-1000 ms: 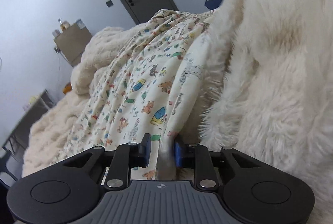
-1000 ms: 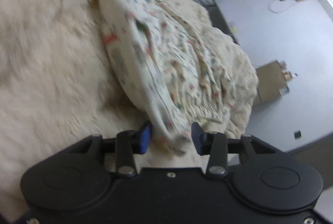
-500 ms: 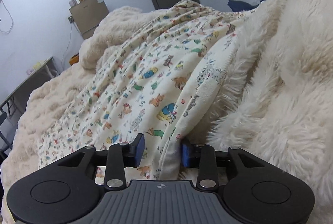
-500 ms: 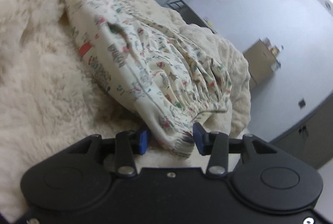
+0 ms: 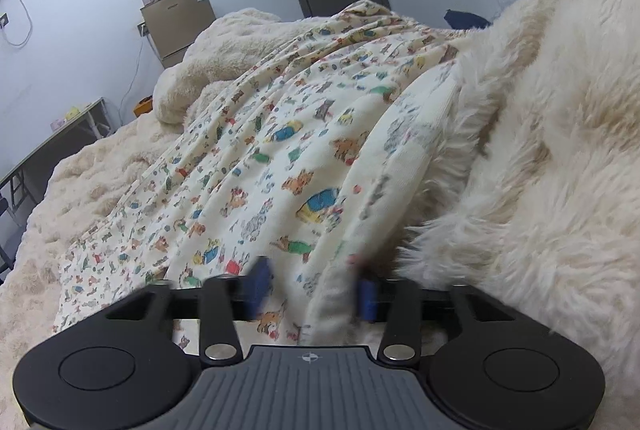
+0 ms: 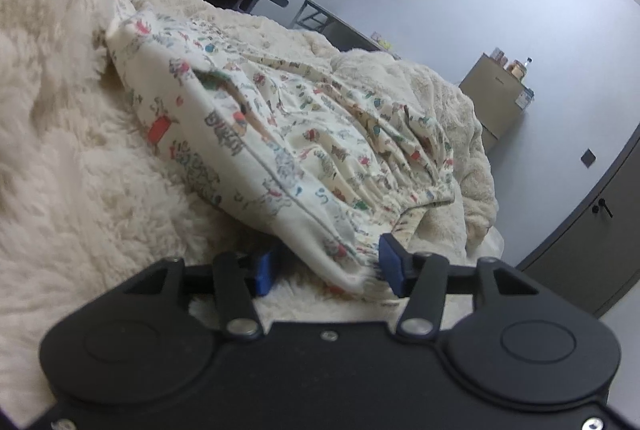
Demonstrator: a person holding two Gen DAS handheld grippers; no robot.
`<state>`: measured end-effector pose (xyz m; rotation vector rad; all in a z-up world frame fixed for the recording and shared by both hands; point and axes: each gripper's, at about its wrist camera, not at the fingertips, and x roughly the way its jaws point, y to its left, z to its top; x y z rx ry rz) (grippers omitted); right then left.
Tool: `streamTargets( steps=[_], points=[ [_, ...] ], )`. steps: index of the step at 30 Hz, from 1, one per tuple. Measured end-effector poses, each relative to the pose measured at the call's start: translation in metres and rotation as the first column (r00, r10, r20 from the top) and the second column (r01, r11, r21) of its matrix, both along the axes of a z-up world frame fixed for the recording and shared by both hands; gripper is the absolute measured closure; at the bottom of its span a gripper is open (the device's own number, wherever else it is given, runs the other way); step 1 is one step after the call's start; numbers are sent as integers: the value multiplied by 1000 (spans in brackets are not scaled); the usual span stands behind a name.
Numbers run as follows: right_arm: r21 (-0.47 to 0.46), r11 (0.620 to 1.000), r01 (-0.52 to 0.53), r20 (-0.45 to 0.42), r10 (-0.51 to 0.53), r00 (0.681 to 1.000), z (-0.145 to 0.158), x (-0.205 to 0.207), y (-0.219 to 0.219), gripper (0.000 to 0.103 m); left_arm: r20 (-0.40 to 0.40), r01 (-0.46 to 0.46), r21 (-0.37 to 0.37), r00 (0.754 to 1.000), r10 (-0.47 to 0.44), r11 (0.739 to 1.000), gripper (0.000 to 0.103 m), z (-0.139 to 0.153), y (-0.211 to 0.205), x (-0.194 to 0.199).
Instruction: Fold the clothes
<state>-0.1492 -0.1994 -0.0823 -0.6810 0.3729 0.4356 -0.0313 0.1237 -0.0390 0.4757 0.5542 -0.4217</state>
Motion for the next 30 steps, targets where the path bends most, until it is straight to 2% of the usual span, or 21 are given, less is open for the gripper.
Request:
streamTargets(
  steps=[2, 5, 6, 8, 10, 11, 13, 14, 15, 16, 18, 20, 21, 22, 23, 24, 26, 27, 28, 29, 30],
  points=[
    [26, 999, 39, -43, -38, 998, -2, 8, 3, 37, -33, -4, 10, 999, 4, 1000, 25, -6, 2, 2],
    [33, 998, 48, -43, -47, 998, -2, 11, 3, 33, 2, 3, -2, 1000, -3, 1000, 27, -6, 8, -3],
    [24, 999, 36, -29, -36, 999, -2, 10, 3, 32, 54, 1, 17, 999, -2, 1000, 36, -4, 8, -7],
    [-15, 1000, 1, 28, -1, 1000, -1, 4, 1, 28, 178, 5, 65, 984, -17, 998, 47, -1, 3, -20],
    [-83, 995, -48, 135, 59, 989, -3, -8, -3, 20, 268, 32, 118, 961, -63, 993, 50, -2, -5, -30],
    [-118, 991, -61, 165, 80, 983, -4, -11, -5, 20, 295, 42, 136, 952, -81, 990, 53, -2, -8, -33],
    [-141, 989, -46, 172, 70, 983, -1, -13, -7, 20, 308, 65, 146, 945, -108, 987, 67, -2, -12, -35],
    [-135, 990, -38, 168, 60, 984, 0, -12, -7, 23, 303, 68, 139, 947, -108, 988, 79, -1, -12, -34],
    [-140, 989, -38, 170, 62, 983, 0, -13, -5, 29, 305, 66, 129, 947, -102, 990, 96, -1, -13, -33],
    [-161, 986, -45, 177, 74, 981, -2, -14, -1, 41, 312, 61, 119, 945, -95, 991, 100, 1, -14, -33],
    [-211, 974, -86, 173, 124, 977, -4, -20, 13, 56, 333, 55, 99, 939, -85, 994, 100, 9, -16, -36],
    [-261, 955, -142, 174, 191, 966, -4, -30, 26, 51, 318, 95, 63, 942, -110, 994, 100, 20, -16, -38],
    [-281, 948, -152, 186, 209, 960, -4, -33, 31, 44, 314, 121, 66, 940, -136, 990, 97, 24, -18, -42],
    [-322, 931, -170, 211, 246, 946, -3, -40, 40, 42, 329, 138, 83, 931, -158, 987, 95, 25, -22, -47],
    [-353, 915, -193, 226, 284, 932, -2, -46, 49, 42, 339, 155, 104, 923, -181, 982, 87, 25, -27, -51],
    [-346, 908, -235, 207, 319, 925, 3, -48, 54, 42, 329, 171, 116, 923, -200, 978, 86, 26, -31, -53],
    [-309, 898, -314, 168, 376, 911, 13, -51, 63, 50, 301, 192, 114, 928, -218, 975, 87, 24, -39, -51],
    [-280, 897, -341, 150, 392, 908, 17, -49, 66, 59, 303, 192, 107, 928, -216, 976, 87, 23, -43, -52],
    [-225, 902, -369, 124, 402, 907, 21, -45, 72, 74, 305, 188, 91, 930, -207, 978, 87, 23, -47, -51],
    [-183, 910, -371, 112, 394, 912, 21, -41, 77, 81, 313, 184, 73, 929, -197, 980, 87, 23, -52, -50],
    [-176, 911, -372, 104, 393, 914, 20, -40, 80, 85, 321, 183, 62, 927, -194, 981, 87, 23, -54, -50]
  ],
)
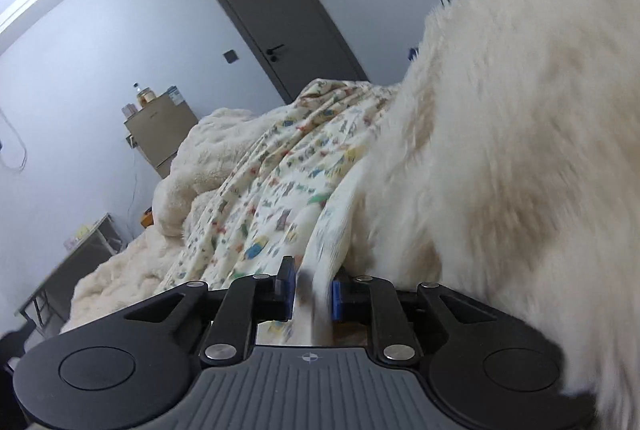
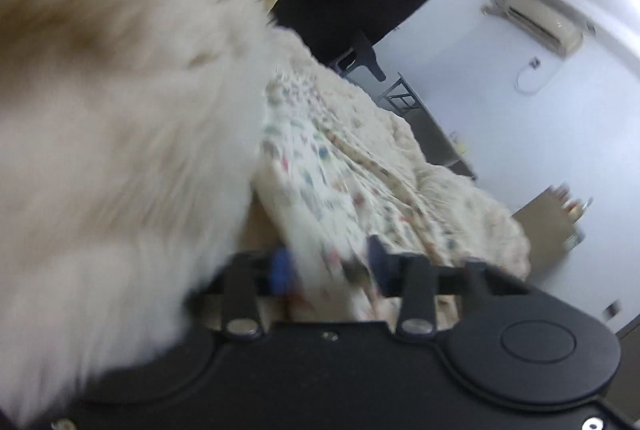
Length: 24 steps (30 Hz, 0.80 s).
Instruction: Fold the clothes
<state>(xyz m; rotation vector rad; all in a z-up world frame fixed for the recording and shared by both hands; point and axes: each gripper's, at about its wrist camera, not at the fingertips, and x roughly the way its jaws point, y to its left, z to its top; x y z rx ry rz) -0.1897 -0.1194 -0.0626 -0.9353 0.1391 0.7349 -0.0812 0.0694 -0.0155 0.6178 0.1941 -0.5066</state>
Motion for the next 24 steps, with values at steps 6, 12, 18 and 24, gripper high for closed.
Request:
streamTargets(
  steps=[6, 12, 18, 24],
  points=[
    [82, 996, 39, -47, -35, 998, 9, -4, -10, 92, 47, 27, -23, 999, -26, 999, 101, 7, -6, -4],
    [137, 990, 39, -188, -13, 982, 33, -11, -28, 87, -10, 85, -27, 996, -85, 996, 88, 10, 3, -14],
    [104, 990, 91, -275, -59, 960, 18, -5, -22, 56, -107, 5, -68, 994, -12, 998, 30, 18, 56, -4],
    [137, 980, 141, -307, -93, 947, 11, 4, -22, 50, -415, -424, -322, 867, 276, 847, 18, 26, 213, 21]
  ],
)
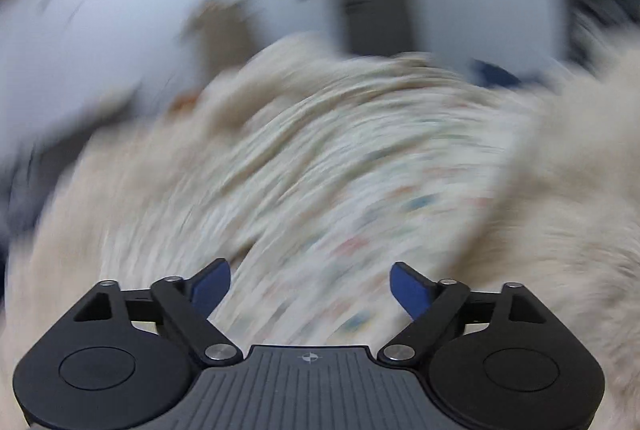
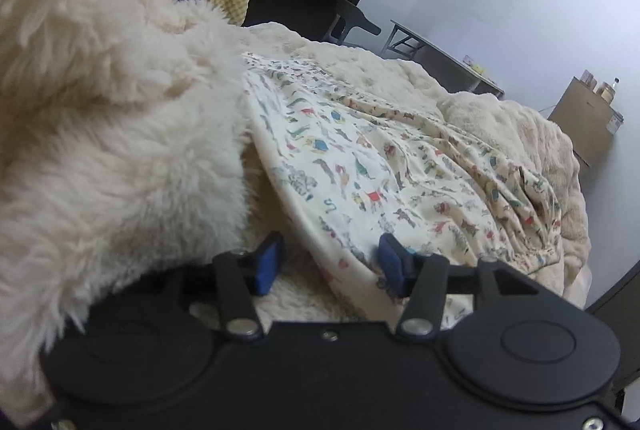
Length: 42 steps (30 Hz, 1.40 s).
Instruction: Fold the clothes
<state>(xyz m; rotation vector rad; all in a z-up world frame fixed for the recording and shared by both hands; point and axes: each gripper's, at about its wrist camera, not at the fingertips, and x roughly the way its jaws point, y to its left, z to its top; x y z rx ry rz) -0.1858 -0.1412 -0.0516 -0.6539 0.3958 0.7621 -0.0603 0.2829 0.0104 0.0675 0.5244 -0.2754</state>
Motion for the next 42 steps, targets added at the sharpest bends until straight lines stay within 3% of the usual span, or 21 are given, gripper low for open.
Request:
streamTargets(
  steps=[2, 4, 5, 8, 10, 12, 13, 15, 18, 21, 23, 25, 28, 29, 30, 31, 32, 34, 37, 40, 42],
  points=[
    [1, 1000, 6, -4, -6, 1000, -3, -4, -1, 49, -48, -163, -162, 986, 157, 973, 15, -7, 57, 1],
    [-4, 1000, 7, -5, -7, 1000, -3, -3, 1, 48, -132, -329, -345, 944, 302, 879, 13, -29, 119, -3],
    [-5, 1000, 7, -6, -7, 1000, -3, -3, 2, 48, -177, -398, -378, 917, 357, 836, 13, -42, 140, -4],
    [-7, 1000, 9, -9, -9, 1000, -4, 0, 4, 48, -294, -530, -348, 845, 447, 773, 17, -75, 170, -3],
    [-10, 1000, 11, -9, -12, 1000, -4, 1, 6, 48, -346, -541, -339, 833, 432, 770, 37, -95, 177, -3],
    [-13, 1000, 13, -7, -13, 1000, -4, 2, 8, 48, -364, -513, -343, 845, 391, 787, 83, -106, 176, -6],
    [-15, 1000, 14, -7, -14, 1000, -5, 3, 8, 48, -359, -490, -332, 856, 372, 806, 98, -108, 172, -3],
    [-17, 1000, 14, -7, -14, 1000, -4, 2, 9, 47, -319, -488, -301, 861, 396, 819, 97, -101, 166, -3],
    [-20, 1000, 13, -5, -13, 1000, -5, 2, 10, 47, -250, -526, -284, 848, 468, 802, 94, -86, 165, -4],
    [-8, 1000, 14, -7, -14, 1000, -6, 3, 8, 47, -301, -557, -233, 821, 485, 798, 78, -87, 174, -1],
    [-3, 1000, 14, -6, -14, 1000, -7, 2, 7, 47, -311, -550, -283, 828, 467, 786, 82, -88, 184, -6],
    [-4, 1000, 15, -4, -15, 1000, -6, 2, 8, 47, -287, -563, -434, 827, 484, 703, 102, -83, 210, -27],
    [-4, 1000, 15, -3, -15, 1000, -7, 1, 8, 47, -260, -585, -463, 808, 529, 666, 99, -70, 226, -47],
    [-3, 1000, 16, -3, -16, 1000, -7, 1, 8, 47, -238, -572, -437, 818, 524, 694, 86, -62, 224, -50],
    [-3, 1000, 17, -4, -17, 1000, -7, 1, 8, 47, -207, -543, -383, 839, 504, 747, 62, -53, 216, -50],
    [-2, 1000, 18, -5, -18, 1000, -7, 1, 9, 47, -178, -512, -326, 859, 481, 794, 51, -44, 208, -49],
    [-2, 1000, 20, -6, -20, 1000, -8, 2, 9, 47, -156, -485, -275, 875, 459, 830, 41, -38, 200, -49],
    [-6, 1000, 24, -7, -24, 1000, -8, 2, 10, 46, -129, -364, -54, 926, 355, 930, 38, -30, 164, -42],
    [-9, 999, 34, -7, -34, 999, -8, 2, 11, 44, -137, -182, 146, 970, 202, 972, 36, -30, 117, -34],
    [-7, 999, 50, -12, -50, 999, -8, 4, 11, 41, -120, 37, 209, 993, -12, 977, 23, -30, 70, -36],
    [-9, 998, 64, -21, -64, 998, -7, 5, 12, 40, -116, 169, 224, 982, -146, 960, 21, -31, 40, -37]
  ],
)
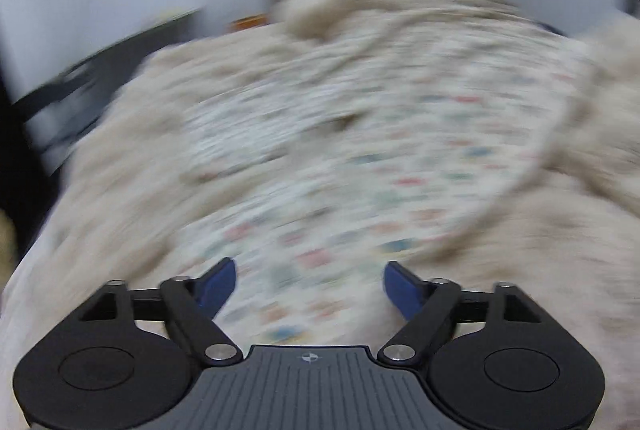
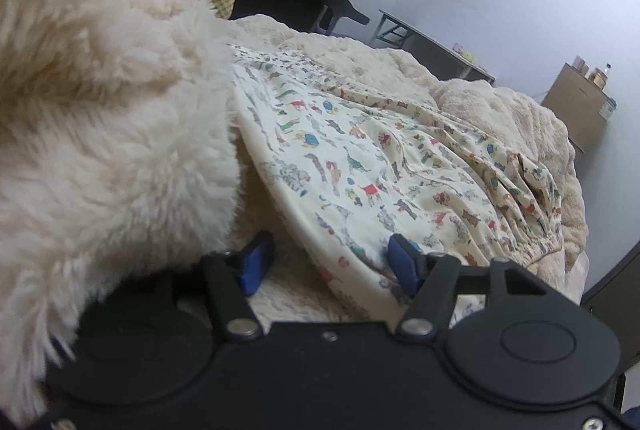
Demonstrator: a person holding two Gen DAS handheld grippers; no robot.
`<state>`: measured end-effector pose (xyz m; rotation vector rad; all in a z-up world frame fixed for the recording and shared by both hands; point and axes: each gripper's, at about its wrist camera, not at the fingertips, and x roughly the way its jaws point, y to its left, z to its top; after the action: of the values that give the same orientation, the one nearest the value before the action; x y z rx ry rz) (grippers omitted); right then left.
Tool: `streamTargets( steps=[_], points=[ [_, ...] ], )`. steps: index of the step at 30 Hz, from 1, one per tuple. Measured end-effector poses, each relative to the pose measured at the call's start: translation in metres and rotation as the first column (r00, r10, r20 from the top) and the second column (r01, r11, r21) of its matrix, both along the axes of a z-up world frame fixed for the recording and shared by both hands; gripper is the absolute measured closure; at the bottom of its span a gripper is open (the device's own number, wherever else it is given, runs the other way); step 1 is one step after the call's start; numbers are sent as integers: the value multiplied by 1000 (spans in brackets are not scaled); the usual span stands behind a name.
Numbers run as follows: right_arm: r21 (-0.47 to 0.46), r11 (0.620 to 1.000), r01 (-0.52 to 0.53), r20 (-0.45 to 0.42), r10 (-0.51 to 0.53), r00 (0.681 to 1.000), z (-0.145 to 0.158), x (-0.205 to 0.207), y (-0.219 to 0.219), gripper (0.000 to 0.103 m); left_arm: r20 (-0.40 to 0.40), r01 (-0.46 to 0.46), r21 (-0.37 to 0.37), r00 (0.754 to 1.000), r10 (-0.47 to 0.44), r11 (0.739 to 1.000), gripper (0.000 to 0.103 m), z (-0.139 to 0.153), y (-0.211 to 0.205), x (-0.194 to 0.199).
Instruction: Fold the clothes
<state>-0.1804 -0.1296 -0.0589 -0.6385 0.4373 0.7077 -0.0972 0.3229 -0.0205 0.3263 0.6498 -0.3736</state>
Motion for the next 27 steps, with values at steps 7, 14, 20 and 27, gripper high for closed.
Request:
streamTargets(
  steps=[7, 14, 20, 27],
  points=[
    [-95, 990, 107, -3, -108, 994, 7, 0, 20, 39, 34, 151, 95, 987, -155, 984, 20, -13, -100, 30],
    [-163, 978, 128, 59, -120, 991, 8, -7, 29, 39, 34, 265, 269, 958, -284, 926, 31, -13, -167, 23],
    [-170, 977, 126, 69, -116, 991, 7, -8, 29, 39, 56, 246, 309, 960, -276, 919, 32, -19, -176, 32],
    [-226, 964, 138, 118, -114, 986, 8, -13, 37, 38, 95, 226, 333, 958, -271, 915, 31, -18, -182, 32]
  ],
)
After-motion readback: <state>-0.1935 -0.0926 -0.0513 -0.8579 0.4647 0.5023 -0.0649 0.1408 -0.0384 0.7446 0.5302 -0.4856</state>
